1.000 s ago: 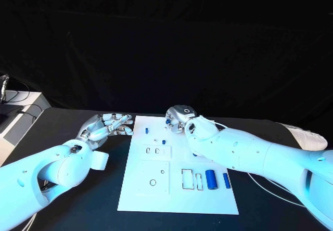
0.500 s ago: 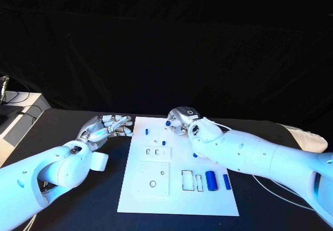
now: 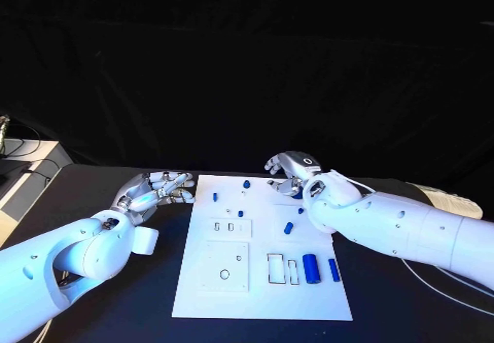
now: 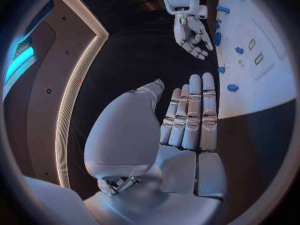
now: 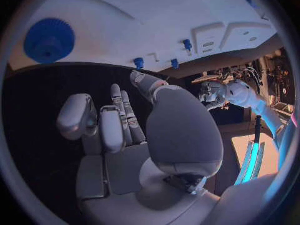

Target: Assemble the parts on the task board

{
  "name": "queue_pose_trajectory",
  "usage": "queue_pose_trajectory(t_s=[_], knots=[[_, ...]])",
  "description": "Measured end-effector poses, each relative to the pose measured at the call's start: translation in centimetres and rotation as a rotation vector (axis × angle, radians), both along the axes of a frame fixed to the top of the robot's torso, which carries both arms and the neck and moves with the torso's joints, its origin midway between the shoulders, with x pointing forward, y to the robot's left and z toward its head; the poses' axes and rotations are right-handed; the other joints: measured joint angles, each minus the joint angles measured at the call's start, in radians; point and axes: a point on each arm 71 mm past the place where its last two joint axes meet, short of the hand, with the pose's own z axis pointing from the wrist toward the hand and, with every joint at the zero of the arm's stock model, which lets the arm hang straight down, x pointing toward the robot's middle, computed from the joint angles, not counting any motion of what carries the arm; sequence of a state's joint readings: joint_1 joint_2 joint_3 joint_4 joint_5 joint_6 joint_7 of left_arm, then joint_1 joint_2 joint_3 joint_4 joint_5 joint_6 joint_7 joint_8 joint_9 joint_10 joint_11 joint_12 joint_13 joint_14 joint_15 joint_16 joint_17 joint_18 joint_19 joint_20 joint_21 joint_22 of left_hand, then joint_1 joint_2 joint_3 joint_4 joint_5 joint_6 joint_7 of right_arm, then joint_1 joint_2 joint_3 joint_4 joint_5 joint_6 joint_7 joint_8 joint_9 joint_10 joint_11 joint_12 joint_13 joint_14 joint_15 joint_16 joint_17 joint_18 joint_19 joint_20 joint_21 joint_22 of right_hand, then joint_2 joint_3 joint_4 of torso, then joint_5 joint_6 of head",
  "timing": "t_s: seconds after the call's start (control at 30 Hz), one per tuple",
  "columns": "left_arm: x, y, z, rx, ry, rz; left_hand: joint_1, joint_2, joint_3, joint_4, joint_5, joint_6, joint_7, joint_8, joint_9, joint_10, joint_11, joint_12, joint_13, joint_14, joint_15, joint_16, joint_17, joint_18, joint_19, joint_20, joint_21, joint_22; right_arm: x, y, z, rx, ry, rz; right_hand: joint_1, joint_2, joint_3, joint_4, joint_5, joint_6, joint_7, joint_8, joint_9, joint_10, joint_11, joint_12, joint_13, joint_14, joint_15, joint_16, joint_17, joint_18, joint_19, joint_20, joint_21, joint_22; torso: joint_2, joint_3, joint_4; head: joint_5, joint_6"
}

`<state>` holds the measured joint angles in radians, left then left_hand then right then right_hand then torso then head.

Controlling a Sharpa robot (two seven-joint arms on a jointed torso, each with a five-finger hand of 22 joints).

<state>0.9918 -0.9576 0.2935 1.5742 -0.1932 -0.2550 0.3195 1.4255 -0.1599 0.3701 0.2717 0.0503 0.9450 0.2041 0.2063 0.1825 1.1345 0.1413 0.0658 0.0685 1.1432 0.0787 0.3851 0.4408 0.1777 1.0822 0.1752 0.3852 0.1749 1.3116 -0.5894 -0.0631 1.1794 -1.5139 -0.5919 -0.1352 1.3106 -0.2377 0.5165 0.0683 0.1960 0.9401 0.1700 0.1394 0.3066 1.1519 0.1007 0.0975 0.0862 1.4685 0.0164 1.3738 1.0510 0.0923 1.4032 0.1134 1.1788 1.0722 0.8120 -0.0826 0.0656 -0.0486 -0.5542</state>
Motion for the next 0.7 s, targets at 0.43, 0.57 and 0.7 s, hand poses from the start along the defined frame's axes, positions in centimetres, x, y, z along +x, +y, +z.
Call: queue_pose_trajectory(t_s=[0.43, 0.57, 0.7], knots=[[0.0, 0.2, 0.1, -0.003, -0.013, 0.006, 0.004, -0.004, 0.003, -0.003, 0.0, -0.02, -0.002, -0.012, 0.0, -0.007, 0.0, 0.0, 0.0, -0.004, -0.004, 0.004, 0.011, 0.0, -0.004, -0.004, 0.004, 0.002, 0.1, -7.2, 1.3, 0.057, 0.188, -0.108, 0.091, 0.013, -0.311, 0.127, 0.036, -0.04, -0.027, 0.051, 0.008, 0.287, -0.051, 1.13, 1.159, -0.003, -0.042, 0.113, 0.241, -0.032, 0.063, -0.045, 0.242, 0.236, -0.007, 0.0109, -0.0176, 0.001, -0.011], [0.0, 0.2, 0.1, -0.005, -0.017, 0.006, 0.004, -0.004, 0.007, -0.007, 0.0, -0.025, -0.008, -0.016, -0.001, -0.007, 0.0, 0.0, 0.0, -0.004, -0.004, 0.004, 0.014, 0.0, -0.007, 0.0, 0.004, 0.003, 0.3, -7.8, 0.6, 0.051, 0.25, -0.129, 0.126, 0.017, -0.364, 0.175, 0.036, -0.066, -0.012, 0.065, 0.004, 0.315, -0.037, 1.412, 1.221, -0.002, -0.03, 0.151, 0.258, -0.047, 0.063, -0.027, 0.297, 0.236, -0.008, 0.0148, -0.0205, 0.001, -0.012], [0.1, 0.2, 0.1, -0.005, -0.019, 0.008, 0.004, -0.004, 0.007, -0.007, 0.0, -0.026, -0.009, -0.018, -0.001, -0.007, 0.0, 0.0, 0.0, -0.004, -0.004, 0.008, 0.015, 0.0, -0.007, 0.0, 0.004, 0.003, 0.5, -8.2, -0.1, 0.045, 0.284, -0.154, 0.14, 0.016, -0.396, 0.207, 0.036, -0.078, -0.003, 0.074, 0.001, 0.314, -0.029, 1.469, 1.222, -0.002, -0.023, 0.173, 0.258, -0.064, 0.063, -0.02, 0.341, 0.236, -0.008, 0.0167, -0.0206, 0.001, -0.013]])
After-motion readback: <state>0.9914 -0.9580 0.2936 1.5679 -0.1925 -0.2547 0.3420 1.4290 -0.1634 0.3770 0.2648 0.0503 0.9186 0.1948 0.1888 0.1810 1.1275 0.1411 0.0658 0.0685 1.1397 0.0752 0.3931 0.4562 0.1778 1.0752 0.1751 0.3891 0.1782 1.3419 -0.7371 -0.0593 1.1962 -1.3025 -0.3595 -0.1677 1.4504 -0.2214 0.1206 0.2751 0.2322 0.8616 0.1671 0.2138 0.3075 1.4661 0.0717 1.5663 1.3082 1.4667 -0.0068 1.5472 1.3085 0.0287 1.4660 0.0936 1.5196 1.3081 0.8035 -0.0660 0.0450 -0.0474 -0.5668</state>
